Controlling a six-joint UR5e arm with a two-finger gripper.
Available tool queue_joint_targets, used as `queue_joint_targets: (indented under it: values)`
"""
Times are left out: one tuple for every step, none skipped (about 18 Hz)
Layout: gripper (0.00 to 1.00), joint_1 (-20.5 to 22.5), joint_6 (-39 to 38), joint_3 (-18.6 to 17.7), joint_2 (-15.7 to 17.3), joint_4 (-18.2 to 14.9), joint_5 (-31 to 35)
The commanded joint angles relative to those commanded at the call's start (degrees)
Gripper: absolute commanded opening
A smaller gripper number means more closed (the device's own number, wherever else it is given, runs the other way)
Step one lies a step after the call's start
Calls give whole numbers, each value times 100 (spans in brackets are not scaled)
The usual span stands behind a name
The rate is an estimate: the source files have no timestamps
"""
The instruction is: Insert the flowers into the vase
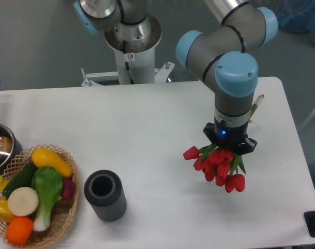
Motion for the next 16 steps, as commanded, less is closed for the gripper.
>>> queue_joint_targets:
  values:
    - [0, 0, 0, -9, 0, 0, 9]
    - [0, 0, 0, -9, 0, 0, 9]
    - [0, 0, -9, -9, 0, 9, 9]
    - [0, 0, 0, -9, 0, 9, 9]
    - [0, 0, 0, 0, 0, 0, 0]
    - [0, 0, 0, 0, 0, 0, 0]
    - [0, 0, 0, 9, 9, 0, 9]
    - [0, 0, 0, 9, 0, 0, 9]
    - [0, -9, 0, 0, 0, 0, 9]
    - [0, 0, 0, 0, 0, 0, 0]
    - [0, 0, 9, 0, 9, 9, 0]
    - [0, 9, 35, 0, 17, 17, -9]
    - [0, 17, 79, 0, 26, 35, -35]
    - [0, 35, 88, 9, 44, 44, -79]
    - [0, 44, 88, 9, 44, 53, -114]
    - [0, 61, 79, 9, 53, 53, -236]
